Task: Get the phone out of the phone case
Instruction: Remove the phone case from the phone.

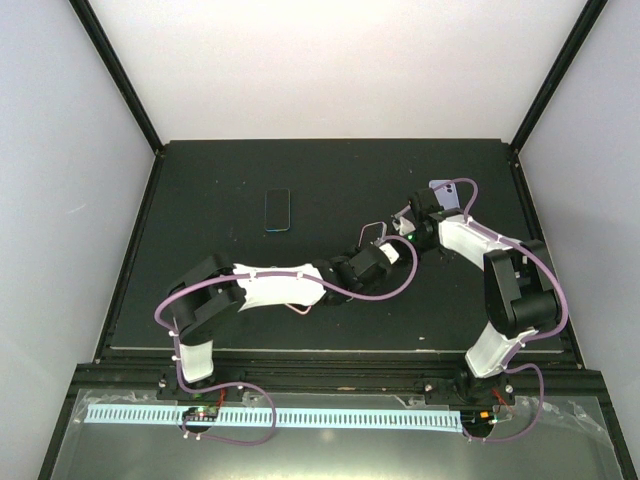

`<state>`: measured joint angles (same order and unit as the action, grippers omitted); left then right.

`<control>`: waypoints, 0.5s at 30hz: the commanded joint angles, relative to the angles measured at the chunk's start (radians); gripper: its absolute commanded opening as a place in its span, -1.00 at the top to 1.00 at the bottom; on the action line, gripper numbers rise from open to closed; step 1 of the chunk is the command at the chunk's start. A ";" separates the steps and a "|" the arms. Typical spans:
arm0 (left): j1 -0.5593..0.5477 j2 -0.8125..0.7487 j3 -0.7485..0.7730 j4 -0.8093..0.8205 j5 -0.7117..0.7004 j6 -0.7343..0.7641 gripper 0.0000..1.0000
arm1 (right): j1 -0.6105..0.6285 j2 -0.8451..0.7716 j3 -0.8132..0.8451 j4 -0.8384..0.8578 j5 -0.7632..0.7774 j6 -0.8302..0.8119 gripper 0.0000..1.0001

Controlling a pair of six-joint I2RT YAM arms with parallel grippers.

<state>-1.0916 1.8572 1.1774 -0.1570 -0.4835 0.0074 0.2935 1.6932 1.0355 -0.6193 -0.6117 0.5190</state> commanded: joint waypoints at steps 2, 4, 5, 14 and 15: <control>-0.014 0.051 0.032 0.049 -0.233 0.095 -0.22 | 0.001 -0.057 -0.025 0.040 -0.114 0.022 0.99; -0.016 0.070 0.033 0.072 -0.301 0.123 -0.05 | 0.001 -0.070 -0.035 0.051 -0.147 0.037 0.99; -0.016 0.072 0.031 0.083 -0.329 0.127 0.06 | 0.001 -0.074 -0.035 0.048 -0.158 0.039 0.99; -0.016 -0.043 -0.011 0.127 -0.356 0.071 0.97 | -0.007 -0.081 -0.011 0.015 -0.080 0.012 0.99; -0.016 -0.058 -0.010 0.121 -0.356 0.059 0.97 | -0.007 -0.084 -0.008 0.010 -0.062 0.008 0.99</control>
<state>-1.1385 1.8816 1.1687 -0.0505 -0.7353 0.0933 0.2855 1.6520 1.0164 -0.5385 -0.6876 0.5789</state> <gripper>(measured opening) 0.063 0.037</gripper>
